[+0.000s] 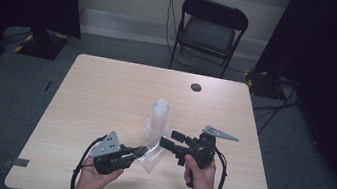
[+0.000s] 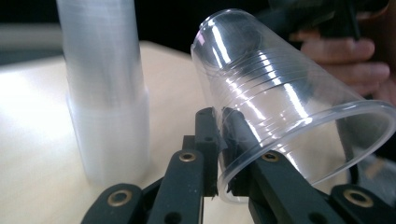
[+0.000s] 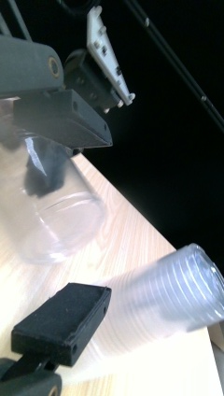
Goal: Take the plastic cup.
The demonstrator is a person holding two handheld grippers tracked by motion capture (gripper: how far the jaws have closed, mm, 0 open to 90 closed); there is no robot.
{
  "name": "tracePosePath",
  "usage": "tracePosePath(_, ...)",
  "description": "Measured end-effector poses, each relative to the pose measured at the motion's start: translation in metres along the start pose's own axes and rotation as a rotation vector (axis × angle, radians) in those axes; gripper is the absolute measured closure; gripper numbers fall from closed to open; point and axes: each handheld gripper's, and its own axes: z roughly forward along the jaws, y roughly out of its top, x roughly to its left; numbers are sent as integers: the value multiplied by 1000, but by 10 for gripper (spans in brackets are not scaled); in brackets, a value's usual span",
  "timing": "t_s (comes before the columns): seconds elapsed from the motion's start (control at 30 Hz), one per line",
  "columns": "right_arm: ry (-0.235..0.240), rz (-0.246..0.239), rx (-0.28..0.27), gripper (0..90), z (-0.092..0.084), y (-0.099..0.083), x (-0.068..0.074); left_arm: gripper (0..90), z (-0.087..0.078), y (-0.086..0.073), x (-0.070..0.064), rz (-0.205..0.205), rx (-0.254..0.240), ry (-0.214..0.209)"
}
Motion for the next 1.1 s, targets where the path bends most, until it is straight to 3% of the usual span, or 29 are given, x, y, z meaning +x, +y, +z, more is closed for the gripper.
tracePosePath(0.07,2,3,-3,232,0,0,-1,859,-3,3,1,-27,-20,-17)
tracePosePath(0.27,-23,-29,6,251,-4,0,-2,864,-9,6,9,-72,20,-15)
tracePosePath(0.3,-28,-42,11,254,-7,-1,-3,864,-10,7,11,-84,28,-35)
tracePosePath(0.4,-49,-62,16,260,-10,-3,-4,865,-11,8,11,-82,46,-35)
tracePosePath(0.57,-78,-131,42,266,-17,-10,-6,870,-7,10,8,-37,116,-33)
tracePosePath(0.67,-87,-153,54,280,-19,-13,-5,868,-5,10,8,-18,130,-17)
tracePosePath(0.73,-76,-180,72,290,-22,-15,-6,867,-4,9,8,10,164,13)
tracePosePath(0.77,-86,-215,90,298,-23,-18,-5,867,-3,8,9,1,178,12)
tracePosePath(0.8,-86,-215,90,298,-23,-18,-5,867,-3,8,9,1,178,12)
tracePosePath(0.83,-91,-262,110,300,-24,-21,-4,866,-2,8,11,-6,193,3)
tracePosePath(0.87,-91,-262,110,300,-24,-21,-4,866,-2,8,11,-6,193,3)
tracePosePath(0.9,-96,-310,139,292,-24,-24,-1,866,-1,8,12,-23,209,-7)
tracePosePath(0.93,-96,-310,139,292,-24,-24,-1,866,-1,8,12,-23,209,-7)
tracePosePath(1.03,-73,-365,205,277,-19,-28,6,866,1,7,13,-42,227,-15)
tracePosePath(1.1,-87,-440,249,255,-13,-32,12,868,1,7,14,-63,243,-25)
